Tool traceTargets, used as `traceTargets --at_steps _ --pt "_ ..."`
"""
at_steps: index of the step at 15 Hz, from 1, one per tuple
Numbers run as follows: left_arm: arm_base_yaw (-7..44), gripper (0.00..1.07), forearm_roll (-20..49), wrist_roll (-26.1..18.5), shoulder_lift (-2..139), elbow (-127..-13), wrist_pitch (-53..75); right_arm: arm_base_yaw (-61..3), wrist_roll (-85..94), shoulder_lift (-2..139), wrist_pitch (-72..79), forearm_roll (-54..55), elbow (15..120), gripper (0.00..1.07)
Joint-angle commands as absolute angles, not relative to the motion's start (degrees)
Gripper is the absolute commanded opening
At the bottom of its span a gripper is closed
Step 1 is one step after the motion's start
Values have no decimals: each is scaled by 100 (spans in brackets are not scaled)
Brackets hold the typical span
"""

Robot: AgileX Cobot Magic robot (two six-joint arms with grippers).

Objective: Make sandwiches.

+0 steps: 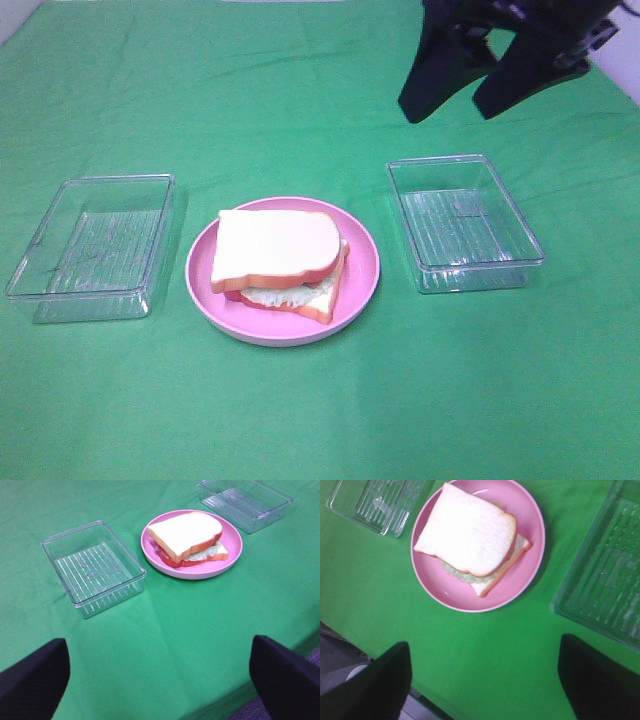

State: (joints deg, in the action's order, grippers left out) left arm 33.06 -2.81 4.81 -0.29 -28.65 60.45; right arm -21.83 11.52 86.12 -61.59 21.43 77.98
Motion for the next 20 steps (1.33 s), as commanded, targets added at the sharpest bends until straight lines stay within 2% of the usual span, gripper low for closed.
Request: traceTargets --at_steps 1,4,11,20 --pt "3323 92 -252 401 -143 -2853 5987 -2177 1077 7385 -6113 1484 6864 76" --pt "3323 92 -143 223 -143 -2853 5982 -2177 1077 6188 -6102 1209 5558 76" --pt "3323 92 -126 206 -143 -2853 5976 -2177 1106 3655 -6125 871 3157 76" --pt "3323 92 -126 206 -143 -2853 5976 -2177 1100 1020 -6113 762 2911 76"
